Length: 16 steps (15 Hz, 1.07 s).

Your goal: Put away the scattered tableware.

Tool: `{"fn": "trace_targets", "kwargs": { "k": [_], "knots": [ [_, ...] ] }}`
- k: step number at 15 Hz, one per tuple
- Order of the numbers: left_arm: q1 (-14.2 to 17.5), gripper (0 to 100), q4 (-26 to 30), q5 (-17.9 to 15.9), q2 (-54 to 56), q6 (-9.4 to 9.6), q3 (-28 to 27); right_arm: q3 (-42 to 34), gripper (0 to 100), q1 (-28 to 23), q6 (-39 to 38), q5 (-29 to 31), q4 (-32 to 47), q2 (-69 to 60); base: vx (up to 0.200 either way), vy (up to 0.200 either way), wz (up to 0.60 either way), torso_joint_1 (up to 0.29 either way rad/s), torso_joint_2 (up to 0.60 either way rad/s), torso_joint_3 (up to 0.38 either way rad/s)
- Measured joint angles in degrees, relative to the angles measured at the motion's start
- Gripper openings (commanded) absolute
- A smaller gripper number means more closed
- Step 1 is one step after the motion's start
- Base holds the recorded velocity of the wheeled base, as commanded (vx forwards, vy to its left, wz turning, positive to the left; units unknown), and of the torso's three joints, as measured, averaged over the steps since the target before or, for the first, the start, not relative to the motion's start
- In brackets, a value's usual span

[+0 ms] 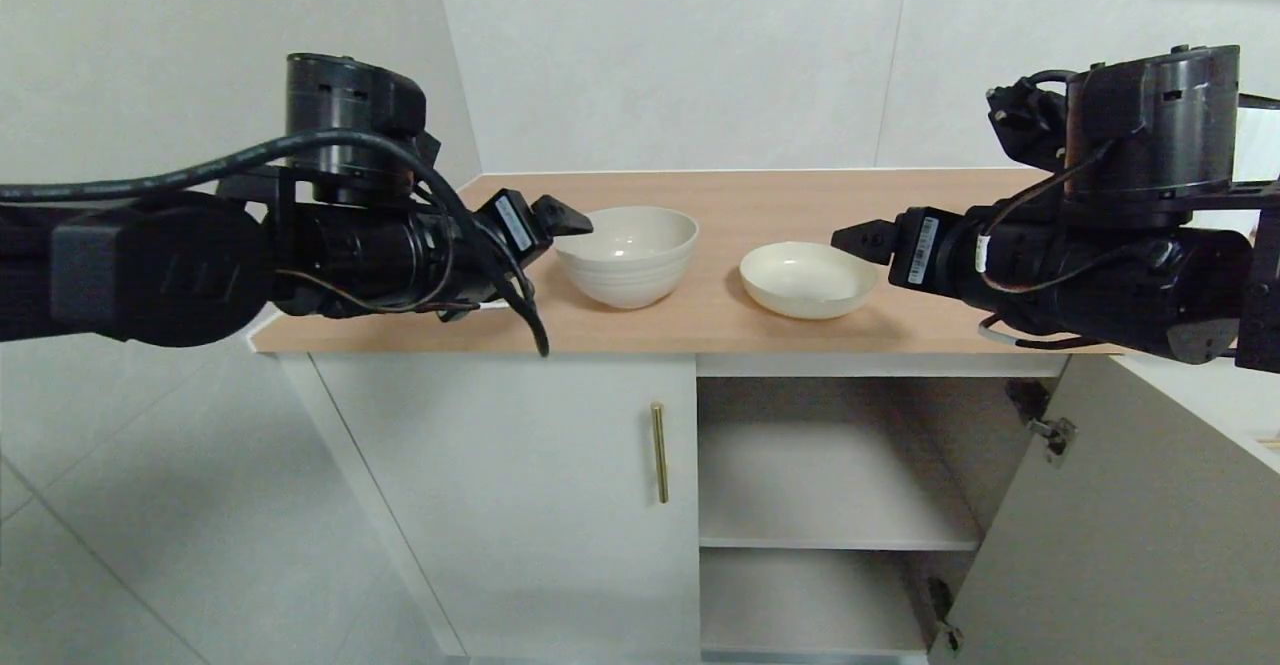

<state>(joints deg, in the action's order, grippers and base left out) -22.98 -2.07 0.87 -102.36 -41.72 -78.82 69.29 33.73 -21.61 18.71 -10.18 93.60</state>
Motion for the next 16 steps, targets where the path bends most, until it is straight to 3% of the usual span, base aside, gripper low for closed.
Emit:
{"fn": "trace_targets", "kwargs": {
  "k": [3, 4, 16],
  "knots": [
    [-0.2, 100, -1.5, -0.1, -2.0, -0.54, -0.1, 0.0, 100, 0.1, 0.0, 0.0, 0.0, -0.2, 0.0, 0.0, 0.0, 0.0, 0.0, 0.0],
    [-0.2, 0, -1.6, -0.1, -2.3, -0.56, -0.2, 0.0, 100, 0.1, 0.0, 0.0, 0.0, -0.3, 0.0, 0.0, 0.0, 0.0, 0.0, 0.0],
    [0.0, 0, -1.4, -0.6, -1.4, -0.45, 0.4, 0.2, 100, 0.0, 0.0, -0.1, 0.2, -0.3, 0.0, 0.0, 0.0, 0.0, 0.0, 0.0]
  ]
}}
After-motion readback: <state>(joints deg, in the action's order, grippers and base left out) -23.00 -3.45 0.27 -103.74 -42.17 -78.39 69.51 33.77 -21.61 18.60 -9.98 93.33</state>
